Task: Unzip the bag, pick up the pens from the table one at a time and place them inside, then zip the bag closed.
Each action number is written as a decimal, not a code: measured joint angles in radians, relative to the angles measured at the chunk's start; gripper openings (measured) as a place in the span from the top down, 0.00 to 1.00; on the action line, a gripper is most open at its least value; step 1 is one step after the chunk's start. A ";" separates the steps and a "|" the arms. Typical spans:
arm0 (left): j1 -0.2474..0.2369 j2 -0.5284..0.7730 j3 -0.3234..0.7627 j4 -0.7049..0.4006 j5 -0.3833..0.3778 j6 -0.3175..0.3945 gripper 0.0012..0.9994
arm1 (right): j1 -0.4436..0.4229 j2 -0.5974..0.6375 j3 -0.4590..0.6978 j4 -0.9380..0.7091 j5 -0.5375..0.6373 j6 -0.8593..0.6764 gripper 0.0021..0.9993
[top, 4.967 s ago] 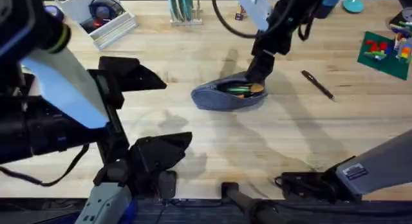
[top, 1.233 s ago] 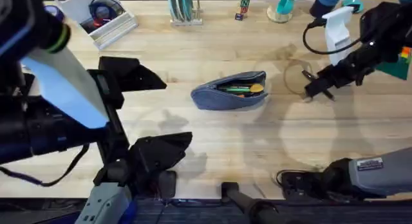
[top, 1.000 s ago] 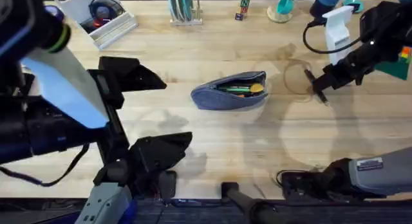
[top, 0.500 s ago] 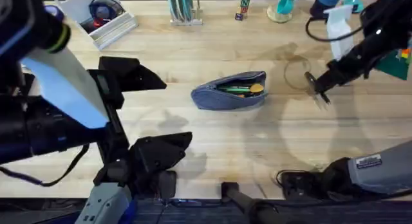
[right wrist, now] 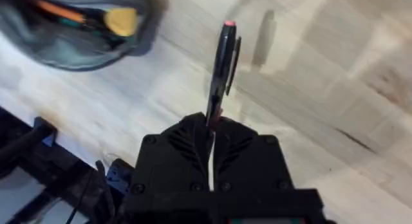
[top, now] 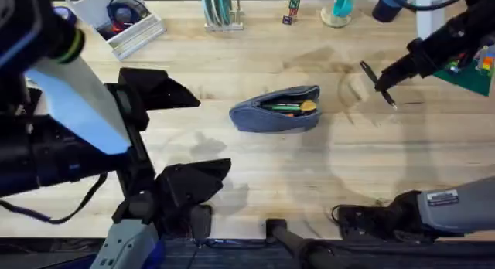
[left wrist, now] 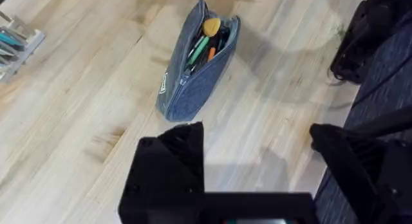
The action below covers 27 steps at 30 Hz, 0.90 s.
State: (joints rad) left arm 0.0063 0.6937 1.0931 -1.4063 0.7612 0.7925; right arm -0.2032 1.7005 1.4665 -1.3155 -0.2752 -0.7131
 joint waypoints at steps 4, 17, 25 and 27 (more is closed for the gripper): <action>0.000 0.000 0.000 0.000 0.000 0.000 0.00 | 0.051 -0.045 0.018 -0.017 -0.025 -0.031 0.97; 0.000 0.000 0.000 0.000 0.000 0.000 0.00 | 0.360 -0.086 0.022 -0.086 -0.040 -0.345 0.97; 0.000 0.000 0.000 0.000 0.000 0.000 0.00 | 0.410 -0.086 0.022 -0.084 -0.040 -0.560 0.97; 0.000 0.000 0.000 0.000 0.000 0.000 0.00 | 0.410 -0.086 0.022 -0.065 -0.040 -0.614 0.97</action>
State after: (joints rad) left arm 0.0063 0.6937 1.0931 -1.4063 0.7612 0.7925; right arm 0.2066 1.6150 1.4887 -1.3801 -0.3153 -1.3273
